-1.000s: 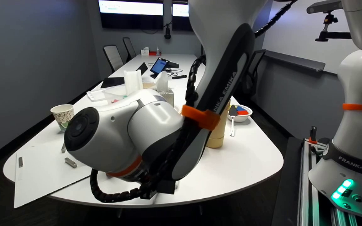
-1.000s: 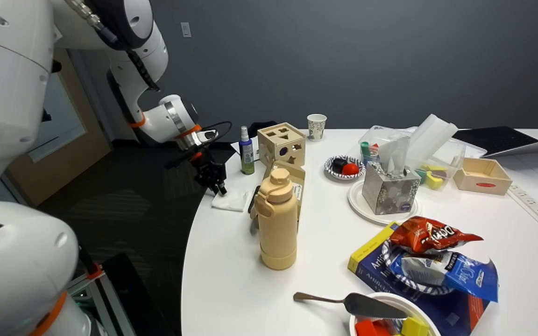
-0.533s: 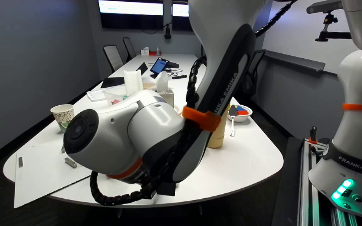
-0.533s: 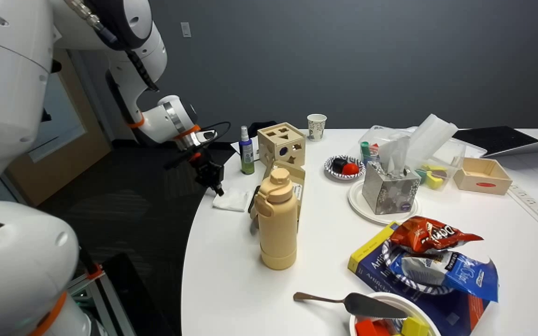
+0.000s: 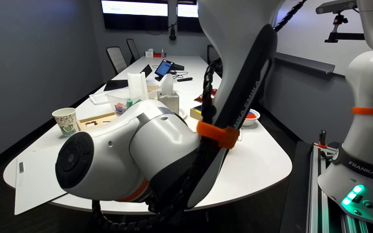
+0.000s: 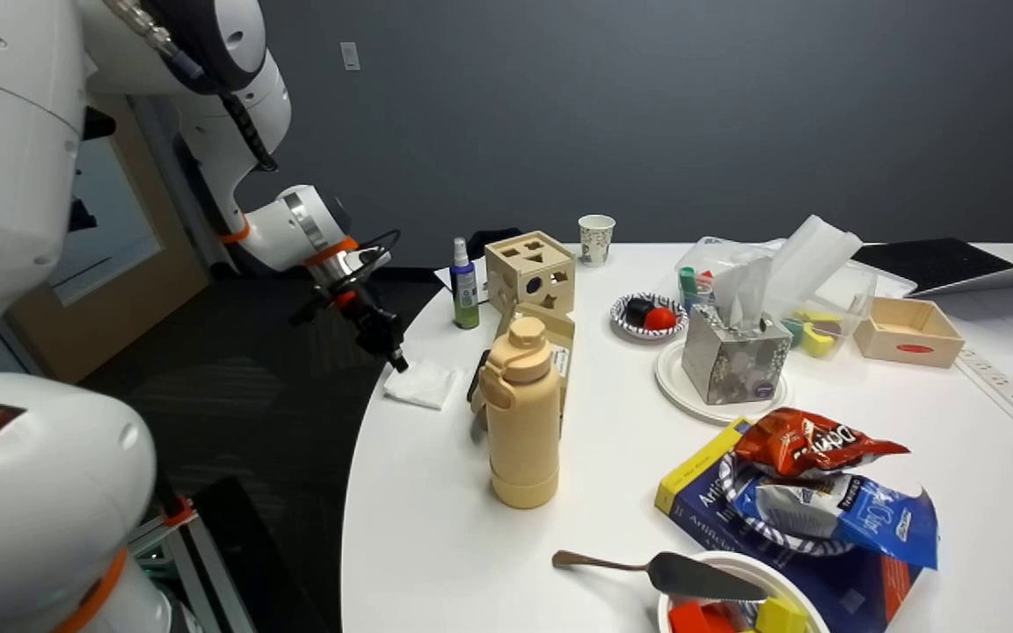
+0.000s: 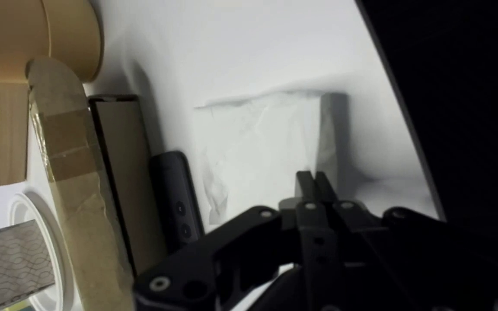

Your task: Unfold the napkin

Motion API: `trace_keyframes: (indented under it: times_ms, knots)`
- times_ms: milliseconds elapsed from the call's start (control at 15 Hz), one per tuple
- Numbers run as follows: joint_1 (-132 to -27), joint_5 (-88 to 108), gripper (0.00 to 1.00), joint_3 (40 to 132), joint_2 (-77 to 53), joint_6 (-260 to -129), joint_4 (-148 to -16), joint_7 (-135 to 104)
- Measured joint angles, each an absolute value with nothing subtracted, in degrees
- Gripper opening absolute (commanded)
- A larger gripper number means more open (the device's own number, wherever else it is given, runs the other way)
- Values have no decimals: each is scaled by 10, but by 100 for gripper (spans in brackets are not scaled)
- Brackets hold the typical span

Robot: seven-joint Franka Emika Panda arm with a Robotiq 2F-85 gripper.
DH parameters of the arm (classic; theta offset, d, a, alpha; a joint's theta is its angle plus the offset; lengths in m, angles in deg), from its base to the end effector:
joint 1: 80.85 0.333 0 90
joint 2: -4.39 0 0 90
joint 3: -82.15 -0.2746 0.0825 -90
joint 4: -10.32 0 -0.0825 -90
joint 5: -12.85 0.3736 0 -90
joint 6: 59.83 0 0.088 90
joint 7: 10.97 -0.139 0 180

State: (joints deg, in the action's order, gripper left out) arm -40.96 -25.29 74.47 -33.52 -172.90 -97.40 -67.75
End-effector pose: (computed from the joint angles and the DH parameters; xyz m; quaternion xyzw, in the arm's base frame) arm 0.3950 0.3549 0.0823 0.9338 0.1298 0.0097 0.3332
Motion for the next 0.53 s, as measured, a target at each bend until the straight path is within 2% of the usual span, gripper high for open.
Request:
trace_keyframes:
  times_ms: [533]
  knots:
    - [-382,-257,0,768,-333,-1702,-974,-852]
